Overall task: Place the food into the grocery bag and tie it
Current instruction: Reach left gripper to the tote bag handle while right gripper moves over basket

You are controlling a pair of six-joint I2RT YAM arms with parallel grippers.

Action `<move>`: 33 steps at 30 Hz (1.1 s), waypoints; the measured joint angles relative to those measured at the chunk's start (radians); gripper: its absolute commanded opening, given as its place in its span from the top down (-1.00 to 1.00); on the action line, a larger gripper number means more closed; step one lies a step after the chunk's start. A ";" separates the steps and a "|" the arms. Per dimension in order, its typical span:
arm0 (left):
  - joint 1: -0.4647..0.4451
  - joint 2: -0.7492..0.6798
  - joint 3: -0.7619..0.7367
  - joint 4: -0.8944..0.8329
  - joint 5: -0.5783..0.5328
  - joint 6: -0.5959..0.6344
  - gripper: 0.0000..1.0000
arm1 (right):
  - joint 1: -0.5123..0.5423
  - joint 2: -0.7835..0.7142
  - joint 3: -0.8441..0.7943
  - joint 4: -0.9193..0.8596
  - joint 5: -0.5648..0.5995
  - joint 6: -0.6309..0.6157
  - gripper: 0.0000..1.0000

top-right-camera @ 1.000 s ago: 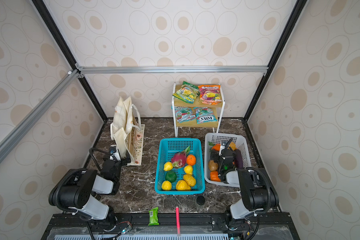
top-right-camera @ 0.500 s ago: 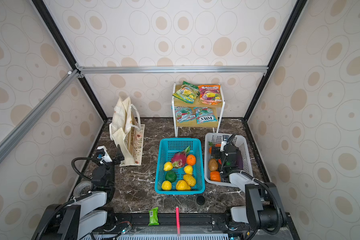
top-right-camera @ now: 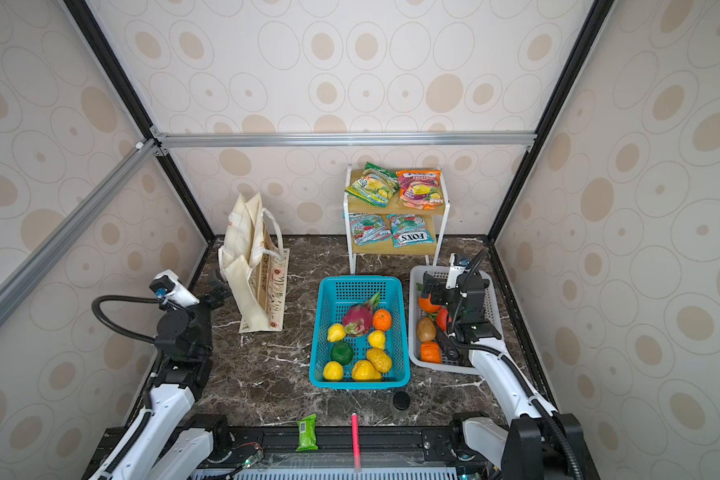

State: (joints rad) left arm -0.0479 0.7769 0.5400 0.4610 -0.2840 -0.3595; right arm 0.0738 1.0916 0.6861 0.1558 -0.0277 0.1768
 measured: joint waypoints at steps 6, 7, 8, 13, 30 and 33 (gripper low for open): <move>0.000 0.140 0.336 -0.254 0.084 -0.023 -0.98 | 0.003 -0.016 0.079 -0.154 -0.146 0.023 -0.99; 0.000 0.177 0.396 -0.300 0.101 -0.013 -0.98 | 0.007 -0.016 0.102 -0.179 -0.174 0.025 -0.99; 0.000 0.214 0.455 -0.348 0.113 -0.002 -0.98 | 0.013 -0.016 0.120 -0.199 -0.190 0.025 -0.99; 0.000 0.412 0.731 -0.566 0.111 0.090 -0.98 | 0.118 -0.011 0.216 -0.303 -0.215 0.020 -0.99; -0.110 0.928 1.281 -0.993 0.126 0.259 -0.90 | 0.438 0.142 0.346 -0.403 -0.148 0.051 -0.99; -0.140 1.012 1.366 -1.062 0.093 0.281 -0.71 | 0.467 0.156 0.357 -0.403 -0.140 0.059 -0.99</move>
State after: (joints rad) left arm -0.1879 1.7893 1.9064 -0.6010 -0.1913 -0.0784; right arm 0.5411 1.2480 1.0428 -0.2474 -0.1673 0.2356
